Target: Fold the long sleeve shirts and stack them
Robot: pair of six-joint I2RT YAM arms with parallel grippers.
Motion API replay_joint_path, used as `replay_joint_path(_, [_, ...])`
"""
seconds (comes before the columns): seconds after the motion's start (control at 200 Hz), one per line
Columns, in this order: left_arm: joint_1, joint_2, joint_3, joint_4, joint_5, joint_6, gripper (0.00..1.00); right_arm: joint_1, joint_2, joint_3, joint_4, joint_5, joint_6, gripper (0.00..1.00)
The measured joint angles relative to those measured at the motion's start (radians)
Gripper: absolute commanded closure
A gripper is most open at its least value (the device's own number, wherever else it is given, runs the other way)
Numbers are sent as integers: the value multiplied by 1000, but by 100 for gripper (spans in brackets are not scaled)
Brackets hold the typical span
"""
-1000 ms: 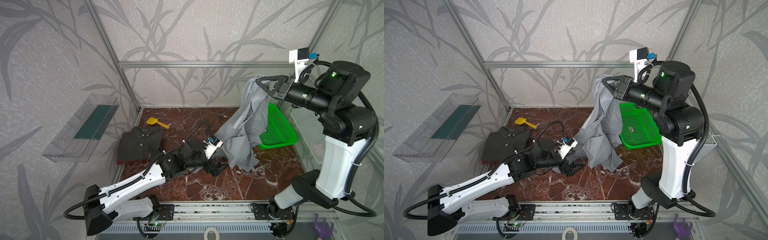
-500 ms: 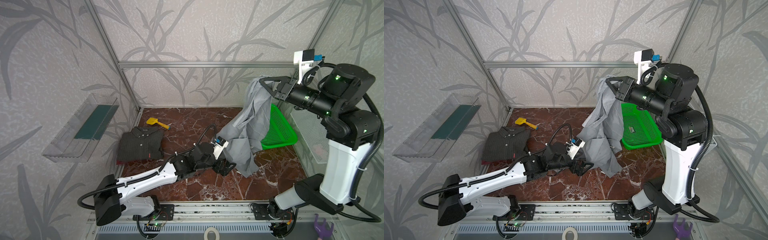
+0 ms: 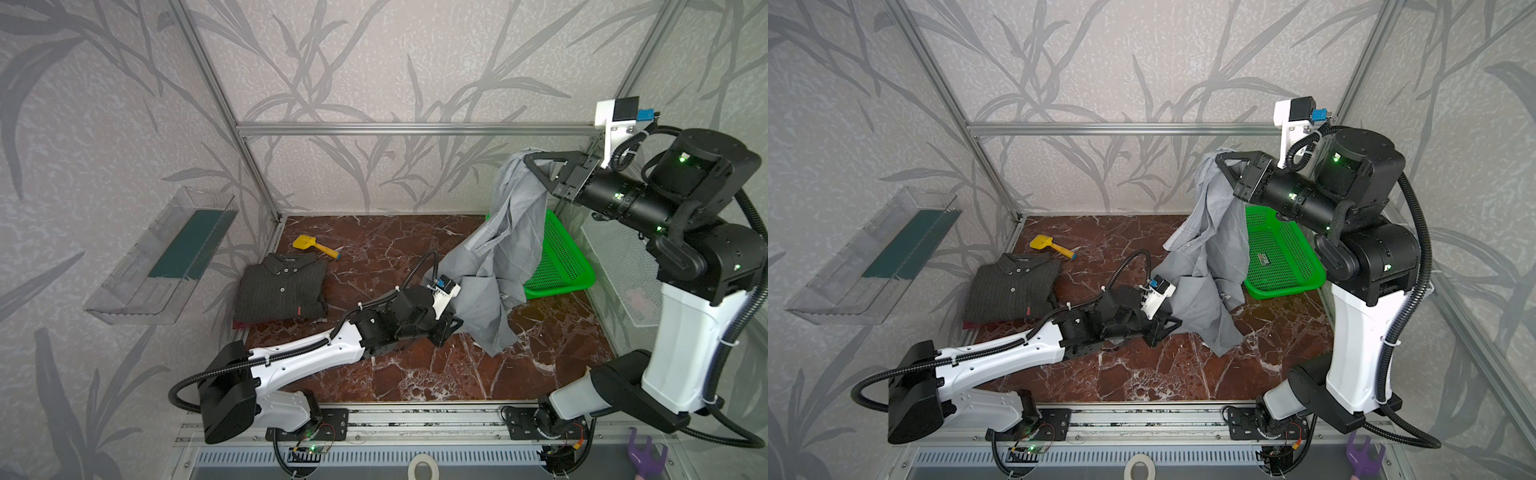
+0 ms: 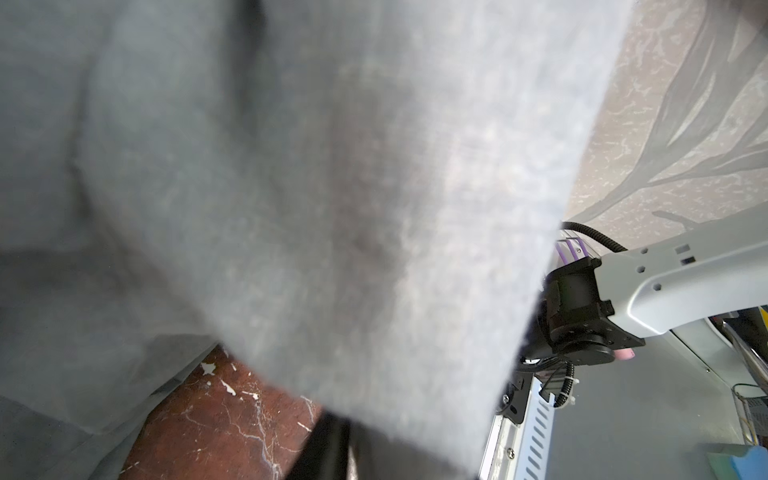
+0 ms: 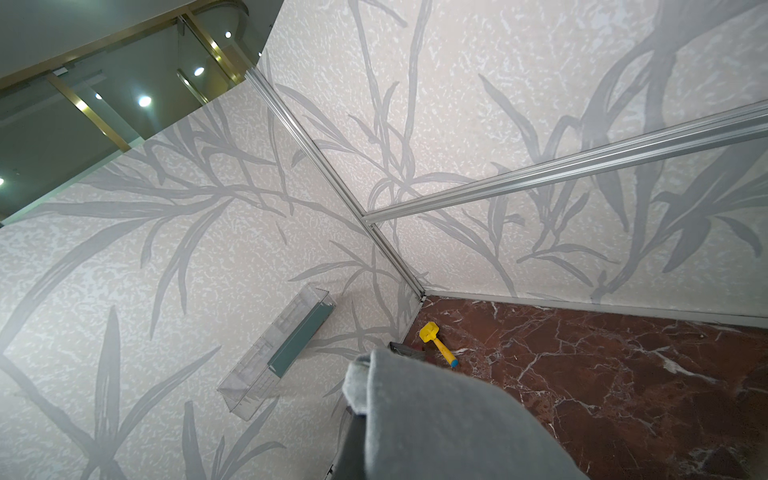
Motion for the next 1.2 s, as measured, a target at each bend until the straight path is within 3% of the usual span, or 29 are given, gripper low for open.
replay_joint_path(0.18, [125, -140, 60, -201, -32, 53, 100, -33, -29, -75, 2, 45, -26, 100])
replay_joint_path(0.415, [311, -323, 400, -459, -249, 187, 100, -120, 32, -11, -26, 172, -78, 100])
replay_joint_path(0.67, [377, -328, 617, -494, -606, 361, 100, -126, 70, 136, -25, 321, -140, 100])
replay_joint_path(0.83, [378, -290, 708, -441, -700, 443, 100, -127, 28, 126, 32, 284, -130, 100])
replay_joint_path(0.965, [378, -294, 741, -442, -706, 484, 100, -127, -90, -92, 86, 163, -90, 100])
replay_joint_path(1.2, [378, -340, 655, -447, -719, 515, 100, 0, -369, -781, 259, 54, -49, 100])
